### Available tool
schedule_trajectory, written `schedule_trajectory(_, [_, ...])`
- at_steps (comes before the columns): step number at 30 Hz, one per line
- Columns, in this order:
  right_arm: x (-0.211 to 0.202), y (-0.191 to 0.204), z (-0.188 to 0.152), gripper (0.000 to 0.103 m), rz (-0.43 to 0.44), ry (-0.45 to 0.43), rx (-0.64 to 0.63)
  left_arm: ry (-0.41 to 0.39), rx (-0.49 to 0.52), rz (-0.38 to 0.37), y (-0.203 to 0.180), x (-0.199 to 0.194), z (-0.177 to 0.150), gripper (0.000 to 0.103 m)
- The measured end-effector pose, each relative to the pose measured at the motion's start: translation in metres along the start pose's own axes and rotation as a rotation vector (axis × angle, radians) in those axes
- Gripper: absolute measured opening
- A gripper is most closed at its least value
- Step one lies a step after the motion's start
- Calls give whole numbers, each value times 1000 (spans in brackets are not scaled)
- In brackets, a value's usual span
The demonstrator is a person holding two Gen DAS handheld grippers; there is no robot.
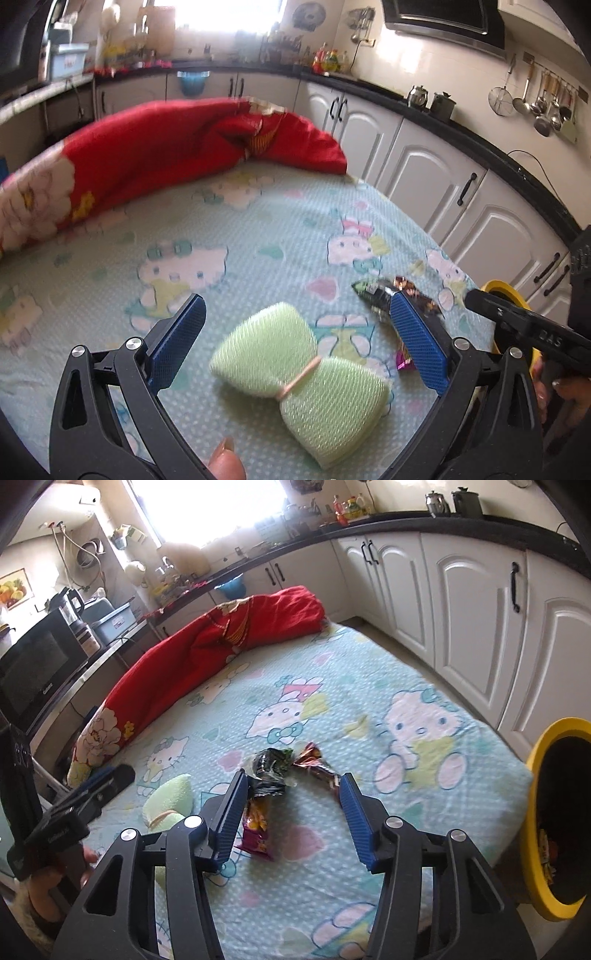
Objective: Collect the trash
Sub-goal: 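Move both open tools back over the remaining wrappers and green scrubber, then grasp the green mesh scrubber with the left tool while the right tool grasps the dark wrapper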
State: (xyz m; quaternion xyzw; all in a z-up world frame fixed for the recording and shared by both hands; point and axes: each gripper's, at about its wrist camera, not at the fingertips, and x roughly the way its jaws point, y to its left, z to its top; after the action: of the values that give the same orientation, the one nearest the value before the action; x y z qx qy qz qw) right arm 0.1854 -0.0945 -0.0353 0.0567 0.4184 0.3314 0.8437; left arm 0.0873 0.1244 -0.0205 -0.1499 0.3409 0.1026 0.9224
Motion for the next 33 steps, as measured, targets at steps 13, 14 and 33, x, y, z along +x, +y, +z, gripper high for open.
schedule_trajectory(13, [52, 4, 2, 40, 34, 94, 38, 126, -99, -71, 14, 23, -25, 92])
schedule_trajectory(14, [55, 3, 1, 39, 42, 102, 47, 126, -102, -72, 14, 23, -26, 92])
schedule_trajectory(33, [70, 8, -1, 19, 132, 140, 72, 177, -117, -19, 21, 32, -43, 92])
